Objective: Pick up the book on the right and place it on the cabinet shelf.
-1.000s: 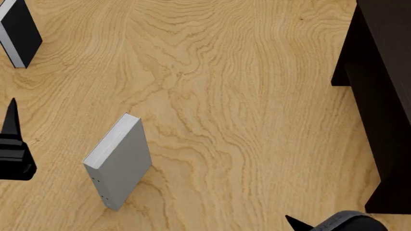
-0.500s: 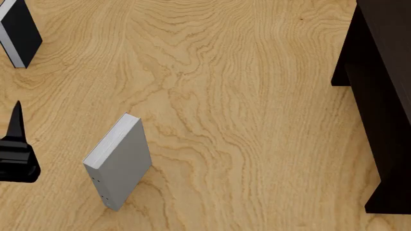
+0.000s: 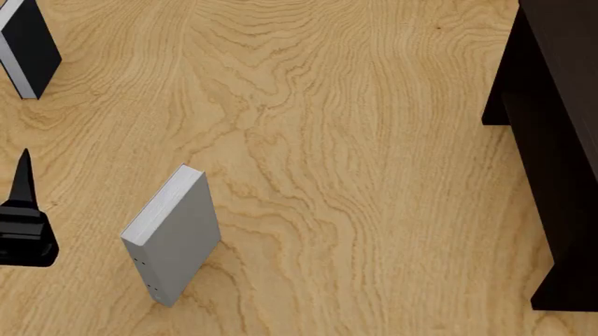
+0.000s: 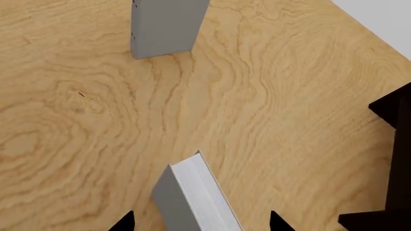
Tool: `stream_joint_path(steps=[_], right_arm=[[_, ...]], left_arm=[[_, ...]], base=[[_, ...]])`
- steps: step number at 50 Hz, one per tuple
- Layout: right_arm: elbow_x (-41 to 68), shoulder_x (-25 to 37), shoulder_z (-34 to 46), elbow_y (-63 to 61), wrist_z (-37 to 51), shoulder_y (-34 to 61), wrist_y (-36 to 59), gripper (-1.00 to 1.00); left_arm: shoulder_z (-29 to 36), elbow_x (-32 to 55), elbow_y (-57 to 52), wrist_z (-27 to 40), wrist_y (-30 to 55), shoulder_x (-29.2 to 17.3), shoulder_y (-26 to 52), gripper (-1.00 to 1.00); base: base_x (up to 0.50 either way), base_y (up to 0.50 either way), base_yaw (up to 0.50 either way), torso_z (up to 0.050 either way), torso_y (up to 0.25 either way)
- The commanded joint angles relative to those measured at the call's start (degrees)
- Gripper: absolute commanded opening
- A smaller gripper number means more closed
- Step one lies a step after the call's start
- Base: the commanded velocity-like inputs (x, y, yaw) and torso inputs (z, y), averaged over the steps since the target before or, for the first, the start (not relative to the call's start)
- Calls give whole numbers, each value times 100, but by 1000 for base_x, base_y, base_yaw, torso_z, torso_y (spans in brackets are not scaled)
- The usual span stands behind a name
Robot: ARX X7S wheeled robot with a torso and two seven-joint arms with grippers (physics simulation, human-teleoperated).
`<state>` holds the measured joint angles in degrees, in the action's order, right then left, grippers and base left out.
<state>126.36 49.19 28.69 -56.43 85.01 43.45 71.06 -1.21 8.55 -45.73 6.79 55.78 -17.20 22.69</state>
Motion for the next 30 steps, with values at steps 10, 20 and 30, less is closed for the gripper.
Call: stream_joint_path(steps=[10, 20, 30], right_arm=[[-656, -70, 104, 653, -754, 45, 583, 100], [-1303, -238, -38, 1003, -1402, -170, 997, 100], [-1960, -365, -315, 1268, -2174, -440, 1184, 100]], left_arm=[[39, 9, 54, 56, -80, -17, -33, 100], [47, 22, 74, 81, -117, -17, -30, 100], [38, 31, 63, 102, -147, -42, -39, 100]], base=[[0, 0, 0, 0, 0], [0, 0, 0, 0, 0], [0, 0, 0, 0, 0]])
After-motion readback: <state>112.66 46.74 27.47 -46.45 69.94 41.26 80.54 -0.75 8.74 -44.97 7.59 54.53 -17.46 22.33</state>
